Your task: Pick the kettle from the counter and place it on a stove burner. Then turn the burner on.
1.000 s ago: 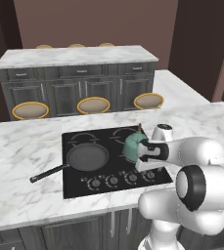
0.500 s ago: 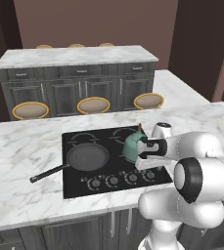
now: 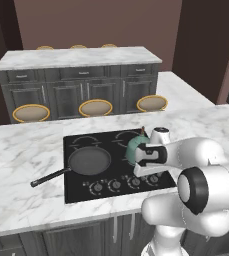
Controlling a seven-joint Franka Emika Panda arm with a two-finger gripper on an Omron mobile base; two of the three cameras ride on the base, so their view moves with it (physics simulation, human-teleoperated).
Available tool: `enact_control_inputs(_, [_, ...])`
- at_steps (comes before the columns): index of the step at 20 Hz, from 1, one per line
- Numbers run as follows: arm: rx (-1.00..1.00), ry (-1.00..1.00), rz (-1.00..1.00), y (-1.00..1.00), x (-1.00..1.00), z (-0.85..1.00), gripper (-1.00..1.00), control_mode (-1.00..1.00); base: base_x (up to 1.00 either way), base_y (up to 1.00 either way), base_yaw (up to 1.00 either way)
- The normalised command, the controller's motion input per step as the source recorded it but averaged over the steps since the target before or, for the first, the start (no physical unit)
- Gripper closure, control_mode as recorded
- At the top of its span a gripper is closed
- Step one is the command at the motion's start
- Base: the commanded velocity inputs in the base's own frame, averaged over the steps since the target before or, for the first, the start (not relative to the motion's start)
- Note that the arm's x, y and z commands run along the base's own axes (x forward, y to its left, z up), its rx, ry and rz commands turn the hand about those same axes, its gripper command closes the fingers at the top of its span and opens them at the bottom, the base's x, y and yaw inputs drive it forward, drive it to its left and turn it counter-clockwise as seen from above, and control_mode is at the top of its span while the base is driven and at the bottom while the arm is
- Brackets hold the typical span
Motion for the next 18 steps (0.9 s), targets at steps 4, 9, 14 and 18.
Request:
enact_control_inputs(4, [0.0,0.0,0.0,0.0,0.0,-0.01,-1.0,-1.0,0.0,0.0,0.0])
enact_control_inputs(9, [0.0,0.0,0.0,-0.06,0.0,-0.1,-1.0,-1.0,0.0,0.0,0.0])
enact_control_inputs(14, [0.0,0.0,0.0,0.0,0.0,0.0,-1.0,-1.0,0.0,0.0,0.0])
enact_control_inputs(18, [0.0,0.0,0.0,-0.04,-0.01,-0.12,-1.0,-1.0,0.0,0.0,0.0])
